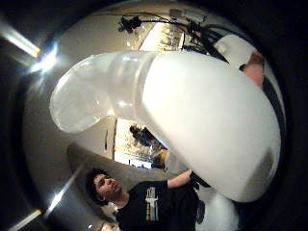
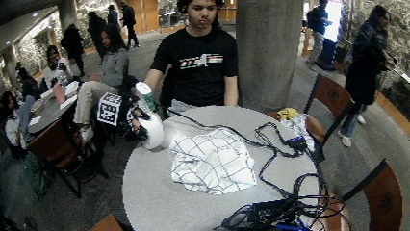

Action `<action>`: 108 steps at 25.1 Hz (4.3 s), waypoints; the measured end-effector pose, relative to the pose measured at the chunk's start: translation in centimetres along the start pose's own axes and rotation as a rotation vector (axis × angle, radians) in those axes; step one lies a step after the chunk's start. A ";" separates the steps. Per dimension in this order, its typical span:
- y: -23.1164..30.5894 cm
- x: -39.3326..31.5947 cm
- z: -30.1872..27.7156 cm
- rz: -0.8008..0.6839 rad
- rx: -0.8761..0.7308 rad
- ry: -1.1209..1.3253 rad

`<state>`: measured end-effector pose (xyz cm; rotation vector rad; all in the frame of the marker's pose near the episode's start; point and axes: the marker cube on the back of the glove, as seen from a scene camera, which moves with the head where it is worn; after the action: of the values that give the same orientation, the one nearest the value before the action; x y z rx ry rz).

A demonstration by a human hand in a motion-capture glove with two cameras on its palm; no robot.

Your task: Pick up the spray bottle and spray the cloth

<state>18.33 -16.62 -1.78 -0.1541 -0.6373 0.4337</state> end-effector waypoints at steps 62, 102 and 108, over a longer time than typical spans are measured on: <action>-3.9 -6.0 7.1 0.359 -0.425 0.551; 4.4 -13.2 29.5 -0.277 -0.048 -0.081; 6.1 -11.7 28.1 -0.214 -0.129 -0.043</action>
<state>-9.15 -15.98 12.57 -0.1969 -0.7166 0.1896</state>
